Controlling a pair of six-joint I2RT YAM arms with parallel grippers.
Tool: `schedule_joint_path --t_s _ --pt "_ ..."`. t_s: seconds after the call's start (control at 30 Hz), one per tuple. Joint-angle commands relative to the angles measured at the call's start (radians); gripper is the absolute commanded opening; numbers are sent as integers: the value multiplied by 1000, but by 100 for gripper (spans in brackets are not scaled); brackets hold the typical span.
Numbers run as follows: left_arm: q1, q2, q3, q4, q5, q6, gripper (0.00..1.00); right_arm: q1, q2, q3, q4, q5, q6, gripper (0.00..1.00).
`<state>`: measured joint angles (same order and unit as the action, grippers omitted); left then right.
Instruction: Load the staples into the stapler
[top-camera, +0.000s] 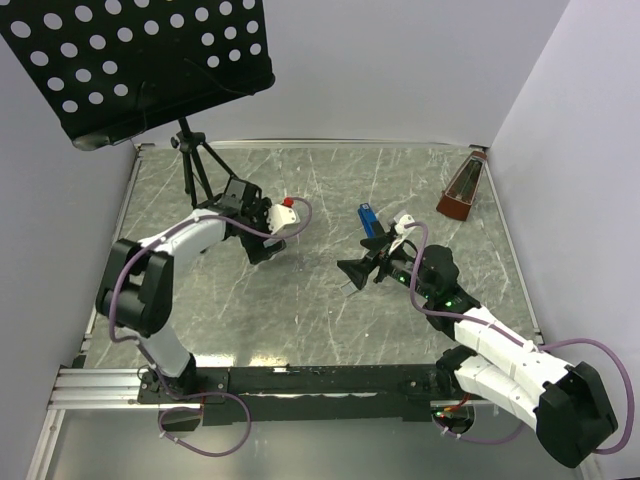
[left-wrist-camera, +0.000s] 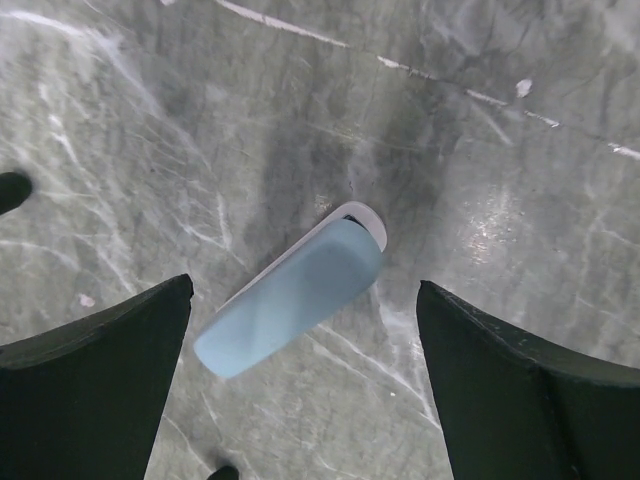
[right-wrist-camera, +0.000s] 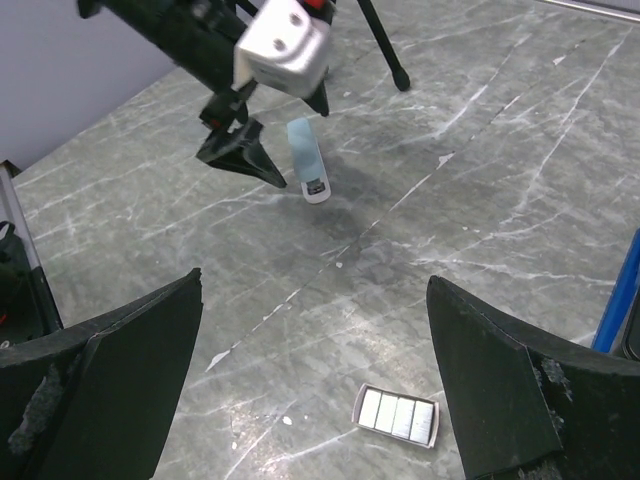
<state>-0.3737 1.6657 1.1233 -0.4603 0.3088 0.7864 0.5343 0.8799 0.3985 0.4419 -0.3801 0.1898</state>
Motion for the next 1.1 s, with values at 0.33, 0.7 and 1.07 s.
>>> schedule_joint_path --t_s 0.33,0.7,1.07 --pt "-1 149 132 -54 -11 -7 78 6 28 -4 75 -25 -10 100" --pt "-40 140 145 -66 7 -76 41 7 47 -6 78 -14 -12 100" --pt "-113 105 147 -31 52 -318 22 6 63 -4 77 20 3 100"
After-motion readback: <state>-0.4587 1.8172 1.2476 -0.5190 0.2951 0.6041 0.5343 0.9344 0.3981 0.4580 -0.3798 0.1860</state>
